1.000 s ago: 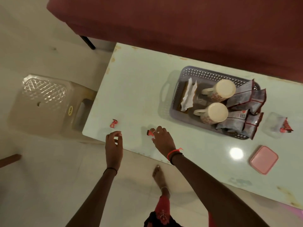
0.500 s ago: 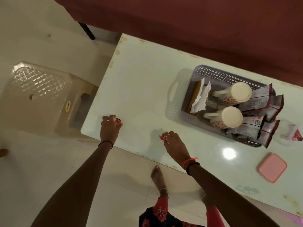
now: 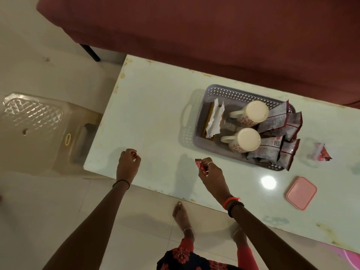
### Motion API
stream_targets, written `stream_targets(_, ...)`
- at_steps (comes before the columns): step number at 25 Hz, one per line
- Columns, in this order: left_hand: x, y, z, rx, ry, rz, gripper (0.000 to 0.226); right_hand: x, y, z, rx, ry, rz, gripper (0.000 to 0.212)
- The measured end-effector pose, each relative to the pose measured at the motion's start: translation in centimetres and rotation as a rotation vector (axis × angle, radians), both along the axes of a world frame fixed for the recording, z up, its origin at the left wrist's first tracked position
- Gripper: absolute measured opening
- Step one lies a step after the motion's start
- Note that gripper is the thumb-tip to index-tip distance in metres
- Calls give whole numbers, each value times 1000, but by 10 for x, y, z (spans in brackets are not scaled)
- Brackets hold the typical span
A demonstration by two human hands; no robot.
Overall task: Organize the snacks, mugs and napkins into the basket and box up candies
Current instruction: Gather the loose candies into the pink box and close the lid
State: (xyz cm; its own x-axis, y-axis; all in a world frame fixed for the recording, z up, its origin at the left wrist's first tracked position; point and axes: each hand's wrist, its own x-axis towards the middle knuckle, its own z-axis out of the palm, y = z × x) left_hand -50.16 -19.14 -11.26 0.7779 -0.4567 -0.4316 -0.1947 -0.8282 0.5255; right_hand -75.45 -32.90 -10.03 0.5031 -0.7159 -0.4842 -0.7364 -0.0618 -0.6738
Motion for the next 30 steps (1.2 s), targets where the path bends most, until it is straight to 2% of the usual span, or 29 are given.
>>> stream_targets(5,-83,-28,28,-85,97,-9,29,-50,-30,19,-74,-41,-135,28)
stream_targets(10,-181,-68,55,-137,195,-53,29,-138,-75,42,-16,-79,-362,18)
stream_targets(16,-306,-158,79,-187,301,-233,26,-268,-154,60,-97,-74,-589,25)
stream_targets(19,-357,-213,88,-253,391,-319,22,-312,-195,59,-123,-58,-702,16)
stream_targets(24,-410,-284,82,-239,419,-366,24,-337,-256,40,-191,74,-571,18)
stream_targets(28,-429,-319,72,-216,371,-340,24,-332,-285,23,-148,99,-334,22)
stream_targets(30,-433,-334,68,-211,328,-338,25,-333,-293,22,-118,61,-329,26)
